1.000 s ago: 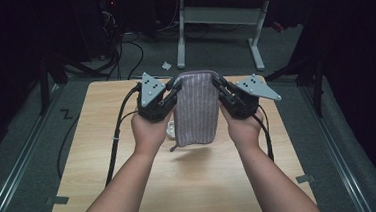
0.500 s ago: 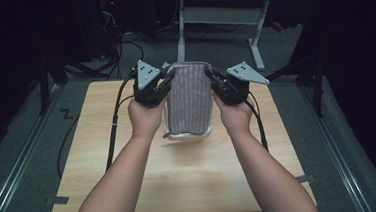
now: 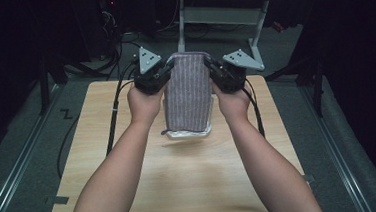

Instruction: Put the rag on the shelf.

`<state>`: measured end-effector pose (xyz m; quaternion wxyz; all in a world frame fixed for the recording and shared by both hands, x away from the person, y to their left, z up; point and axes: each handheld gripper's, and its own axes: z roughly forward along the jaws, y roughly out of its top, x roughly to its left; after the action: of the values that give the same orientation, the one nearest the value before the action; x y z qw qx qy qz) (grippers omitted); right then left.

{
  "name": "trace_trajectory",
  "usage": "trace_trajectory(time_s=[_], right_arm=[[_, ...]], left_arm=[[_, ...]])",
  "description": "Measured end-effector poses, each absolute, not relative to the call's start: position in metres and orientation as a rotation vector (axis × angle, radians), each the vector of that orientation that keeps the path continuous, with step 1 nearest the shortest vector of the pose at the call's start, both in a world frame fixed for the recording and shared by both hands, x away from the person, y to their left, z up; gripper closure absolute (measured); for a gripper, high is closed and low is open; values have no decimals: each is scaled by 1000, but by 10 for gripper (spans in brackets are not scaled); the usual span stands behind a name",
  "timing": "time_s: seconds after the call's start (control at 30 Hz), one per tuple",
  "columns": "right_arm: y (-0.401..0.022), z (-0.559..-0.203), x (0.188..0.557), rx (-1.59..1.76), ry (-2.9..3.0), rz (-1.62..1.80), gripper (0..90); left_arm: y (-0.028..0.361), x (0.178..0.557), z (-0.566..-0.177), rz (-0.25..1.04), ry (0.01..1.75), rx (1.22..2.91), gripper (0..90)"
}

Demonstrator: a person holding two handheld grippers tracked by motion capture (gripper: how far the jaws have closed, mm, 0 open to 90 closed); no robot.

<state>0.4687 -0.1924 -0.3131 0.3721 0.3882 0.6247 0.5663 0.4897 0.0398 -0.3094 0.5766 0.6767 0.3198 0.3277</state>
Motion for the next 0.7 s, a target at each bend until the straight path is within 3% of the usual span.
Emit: trace_trajectory(time_s=[0.23,0.43,0.7], right_arm=[[-191,-308,489,1000,1617,1399,850],[-186,-331,521,1084,1722,1273,847],[-185,-360,535,1092,1828,1203,827]], left_arm=[[35,514,-308,767,801,1602,792],[29,538,-328,761,892,1677,783],[31,555,-362,642,983,1763,740]])
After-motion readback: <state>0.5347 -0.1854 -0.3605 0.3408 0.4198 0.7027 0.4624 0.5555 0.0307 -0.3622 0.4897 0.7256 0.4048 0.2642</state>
